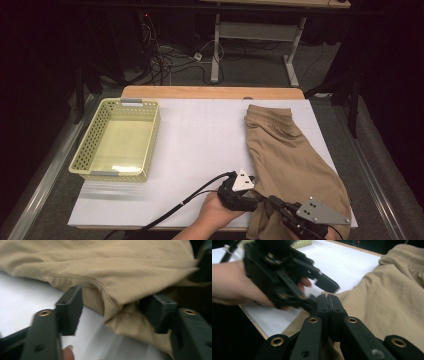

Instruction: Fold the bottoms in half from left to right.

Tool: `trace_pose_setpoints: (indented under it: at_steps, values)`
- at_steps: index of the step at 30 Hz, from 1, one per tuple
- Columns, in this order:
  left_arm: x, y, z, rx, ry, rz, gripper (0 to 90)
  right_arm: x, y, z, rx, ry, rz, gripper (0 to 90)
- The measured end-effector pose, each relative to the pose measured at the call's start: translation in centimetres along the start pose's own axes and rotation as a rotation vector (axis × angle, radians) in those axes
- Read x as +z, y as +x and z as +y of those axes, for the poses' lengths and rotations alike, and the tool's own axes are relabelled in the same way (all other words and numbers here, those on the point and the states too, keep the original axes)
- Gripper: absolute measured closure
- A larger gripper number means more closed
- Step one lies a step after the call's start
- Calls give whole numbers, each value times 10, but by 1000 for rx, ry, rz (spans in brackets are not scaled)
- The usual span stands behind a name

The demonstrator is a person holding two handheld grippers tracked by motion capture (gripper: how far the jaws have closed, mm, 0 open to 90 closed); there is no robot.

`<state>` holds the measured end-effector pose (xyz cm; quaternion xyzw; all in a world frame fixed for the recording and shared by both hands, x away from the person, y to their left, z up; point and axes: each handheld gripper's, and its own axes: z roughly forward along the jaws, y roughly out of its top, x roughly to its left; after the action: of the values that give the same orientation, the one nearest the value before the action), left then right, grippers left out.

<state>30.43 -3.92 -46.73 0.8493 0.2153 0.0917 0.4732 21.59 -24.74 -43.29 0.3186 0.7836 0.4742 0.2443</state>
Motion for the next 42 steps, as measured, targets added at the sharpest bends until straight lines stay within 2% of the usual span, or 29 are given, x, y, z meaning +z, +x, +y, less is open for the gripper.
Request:
trace_pose_setpoints:
  at_steps: [3,7,11,15,22,29,32,34,37,42]
  values:
    - [1,-1,1,26,-12,46,445,1,2,0,-1,3,11,896]
    - [-5,2,-3,67,29,95,563,6,5,-4,7,19,38,866]
    - [-13,11,-13,59,68,115,634,14,11,-11,10,61,76,771]
    - [-24,18,-22,46,110,132,634,20,17,-17,-1,96,96,737]
    - [-28,20,-30,48,158,149,629,30,31,-23,-26,139,131,719]
    - [-31,23,-34,25,212,144,650,43,50,-26,-64,172,166,681]
    - [-36,29,-37,-41,209,99,667,49,55,-27,-70,187,162,643]
    - [-37,32,-38,-61,202,74,700,53,57,-27,-77,188,154,620]
    - [-36,31,-39,-52,202,63,744,57,58,-28,-83,190,136,614]
    - [-36,29,-40,-27,202,68,798,59,60,-31,-90,209,125,655]
